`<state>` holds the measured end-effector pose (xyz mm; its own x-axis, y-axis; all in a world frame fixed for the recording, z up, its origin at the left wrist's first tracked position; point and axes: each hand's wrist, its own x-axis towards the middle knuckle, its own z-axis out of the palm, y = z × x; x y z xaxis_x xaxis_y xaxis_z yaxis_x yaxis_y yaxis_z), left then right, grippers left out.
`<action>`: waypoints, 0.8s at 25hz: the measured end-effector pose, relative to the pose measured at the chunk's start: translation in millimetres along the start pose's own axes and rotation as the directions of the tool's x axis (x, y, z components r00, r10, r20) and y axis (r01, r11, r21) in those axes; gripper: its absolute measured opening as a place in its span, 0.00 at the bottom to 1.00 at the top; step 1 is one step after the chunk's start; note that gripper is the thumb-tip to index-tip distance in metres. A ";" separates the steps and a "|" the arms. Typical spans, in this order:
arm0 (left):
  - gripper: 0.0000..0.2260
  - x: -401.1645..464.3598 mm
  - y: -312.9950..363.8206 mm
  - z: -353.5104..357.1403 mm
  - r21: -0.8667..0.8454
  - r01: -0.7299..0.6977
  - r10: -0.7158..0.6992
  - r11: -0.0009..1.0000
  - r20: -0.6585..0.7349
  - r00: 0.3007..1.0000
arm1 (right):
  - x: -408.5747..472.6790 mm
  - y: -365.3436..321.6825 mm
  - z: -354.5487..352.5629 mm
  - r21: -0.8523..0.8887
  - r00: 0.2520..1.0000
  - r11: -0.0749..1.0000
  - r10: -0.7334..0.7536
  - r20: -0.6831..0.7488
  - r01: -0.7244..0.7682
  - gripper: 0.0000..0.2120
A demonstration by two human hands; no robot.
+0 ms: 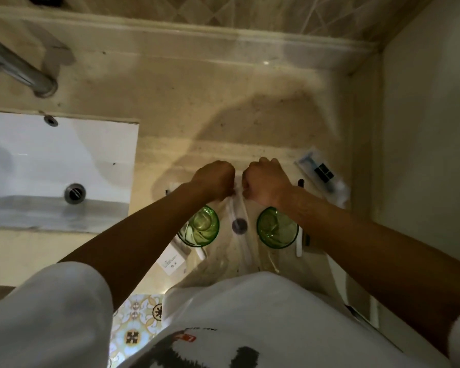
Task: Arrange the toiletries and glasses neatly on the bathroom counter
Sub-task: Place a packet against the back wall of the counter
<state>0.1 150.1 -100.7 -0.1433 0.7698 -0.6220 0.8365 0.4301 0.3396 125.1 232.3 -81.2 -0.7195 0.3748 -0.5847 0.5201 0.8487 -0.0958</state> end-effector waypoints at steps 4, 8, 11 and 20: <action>0.09 -4.3 -4.3 1.9 -0.085 -0.002 -0.003 0.996 -0.058 0.998 | -1.0 -2.1 -0.7 0.105 1.000 0.994 0.030 -0.009 -0.029 0.14; 0.06 -17.3 -15.1 -21.1 -0.629 0.062 -0.177 0.775 -0.121 0.977 | -5.6 -4.3 5.7 0.421 0.986 0.905 0.115 -0.119 -0.054 0.18; 0.04 -34.1 -26.9 -41.9 -0.943 -0.064 -0.404 0.326 -0.201 0.892 | -6.0 -9.0 0.1 0.692 0.976 0.721 0.173 -0.135 -0.032 0.11; 0.17 -5.3 -30.4 -76.5 -0.965 -0.171 -0.417 -0.200 -0.074 0.906 | 1.7 3.7 -28.6 0.951 0.953 0.310 0.286 -0.101 0.008 0.11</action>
<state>-65.1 169.0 -53.8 -0.5179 0.5526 -0.6530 -0.6533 0.2372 0.7190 112.6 246.8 -59.5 -0.5835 0.6373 -0.5033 0.5933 -0.0886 -0.8001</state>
